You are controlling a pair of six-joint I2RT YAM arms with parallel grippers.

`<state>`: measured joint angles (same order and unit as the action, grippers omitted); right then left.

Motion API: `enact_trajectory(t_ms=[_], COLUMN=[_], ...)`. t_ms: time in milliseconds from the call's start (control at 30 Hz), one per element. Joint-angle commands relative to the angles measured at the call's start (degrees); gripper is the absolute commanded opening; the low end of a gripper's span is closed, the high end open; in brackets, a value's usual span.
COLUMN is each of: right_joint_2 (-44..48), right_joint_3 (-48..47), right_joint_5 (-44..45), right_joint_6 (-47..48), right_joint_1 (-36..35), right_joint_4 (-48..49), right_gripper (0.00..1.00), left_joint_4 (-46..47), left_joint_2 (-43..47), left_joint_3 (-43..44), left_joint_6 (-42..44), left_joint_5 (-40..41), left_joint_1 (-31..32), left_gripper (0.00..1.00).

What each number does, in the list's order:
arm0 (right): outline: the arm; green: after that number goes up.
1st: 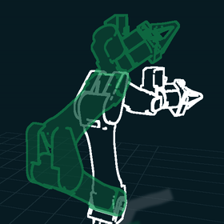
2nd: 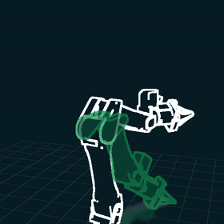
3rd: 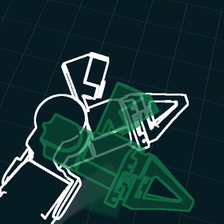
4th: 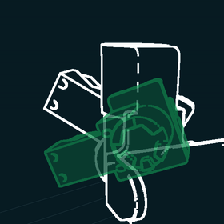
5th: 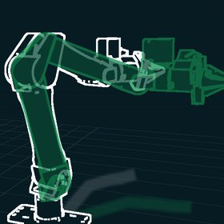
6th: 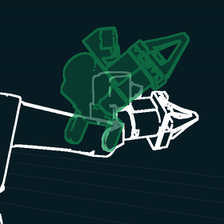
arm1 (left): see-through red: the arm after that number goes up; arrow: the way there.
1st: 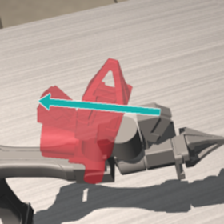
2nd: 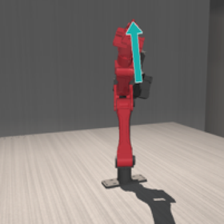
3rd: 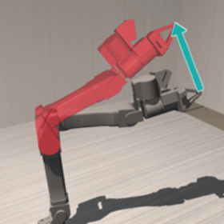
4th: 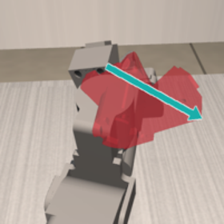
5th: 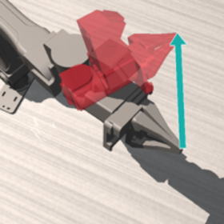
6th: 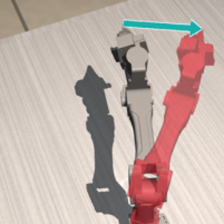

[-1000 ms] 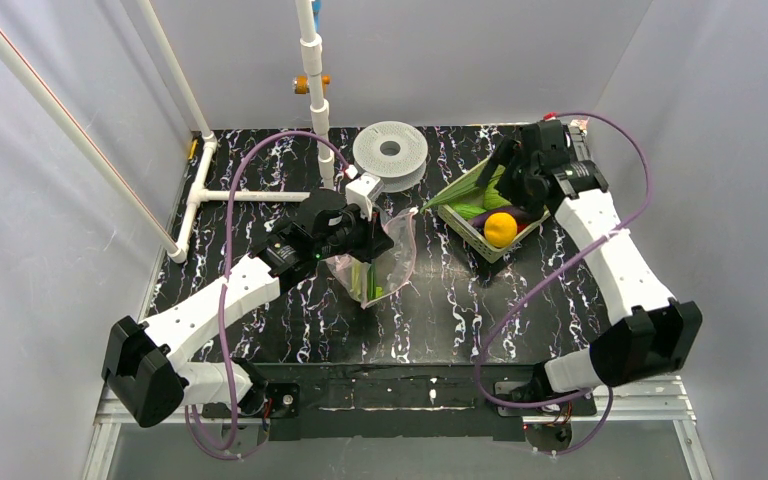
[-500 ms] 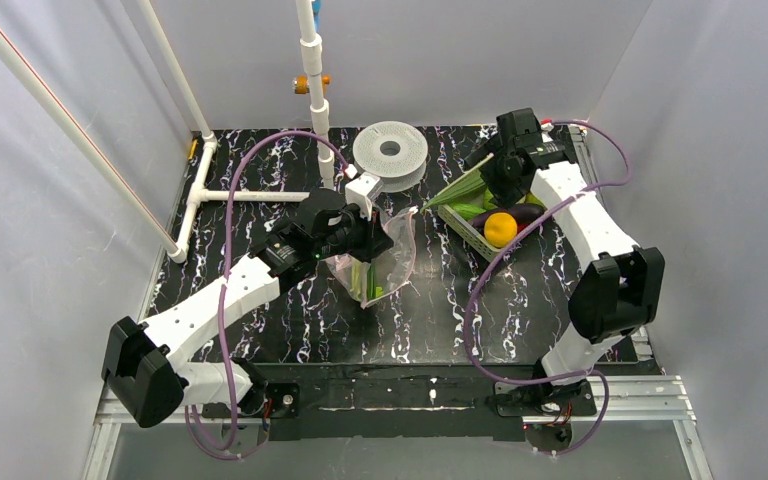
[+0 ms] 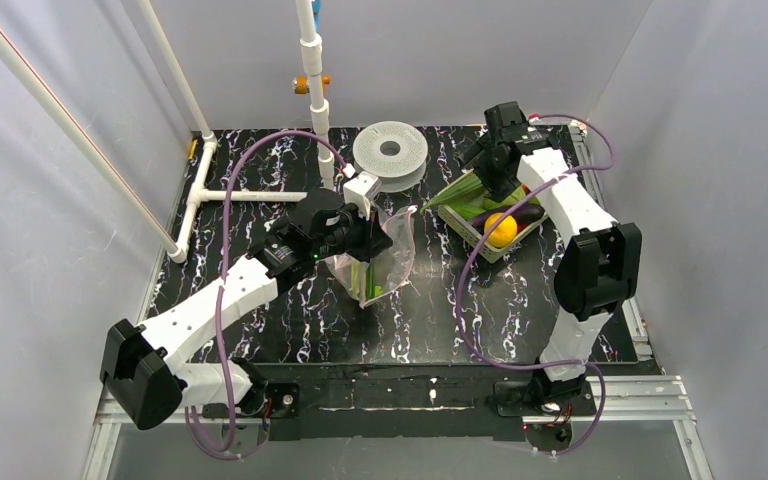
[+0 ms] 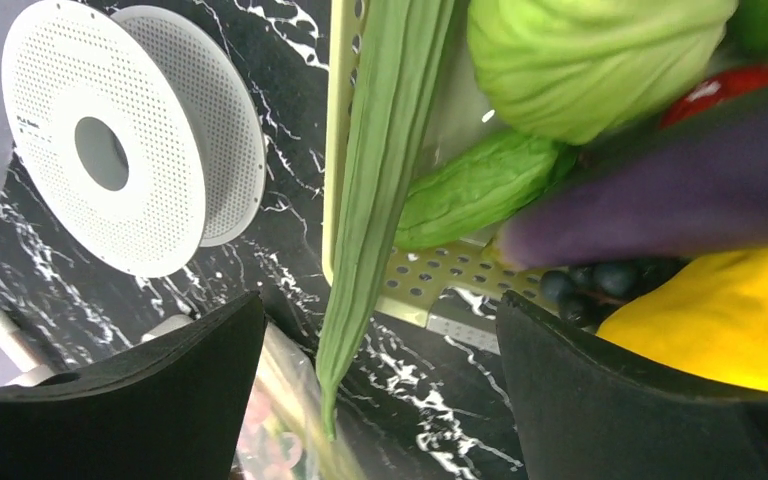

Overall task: Place the food in the zip-top bag and seal the zipper
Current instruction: Pick up the fake vegetable from the bin.

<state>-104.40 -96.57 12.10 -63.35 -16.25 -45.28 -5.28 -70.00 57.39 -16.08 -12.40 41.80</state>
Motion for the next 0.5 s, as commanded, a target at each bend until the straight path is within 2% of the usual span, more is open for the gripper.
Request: enact_trajectory(t_ms=[0,100,200,367,467], right_joint_2=[2.3,4.4,7.7,17.2,19.5], right_joint_3=[-4.2,-3.9,-1.0,15.4,19.6], right_joint_5=[2.6,1.2,1.0,-14.2,-20.7], right_joint_6=[14.6,24.4,27.9,30.3,31.8], right_joint_1=[2.4,4.8,7.8,17.7,21.5], right_joint_4=[-0.6,-1.1,-2.1,10.1,13.1], right_gripper=[0.91,0.93,0.98,0.98,0.98], left_joint_4=[-0.4,-0.4,-0.4,-0.4,-0.3], left_joint_2=[2.2,1.8,1.5,1.4,1.1], left_joint_3=[2.2,2.4,2.5,2.5,2.4], left_joint_6=[-0.1,-0.5,-0.7,-0.8,-1.0], left_joint_5=[0.1,-0.4,-0.8,-0.8,-0.9], left_joint_1=[0.0,0.0,0.0,0.0,0.0], left_gripper=[0.00,0.00,0.00,0.00,0.00])
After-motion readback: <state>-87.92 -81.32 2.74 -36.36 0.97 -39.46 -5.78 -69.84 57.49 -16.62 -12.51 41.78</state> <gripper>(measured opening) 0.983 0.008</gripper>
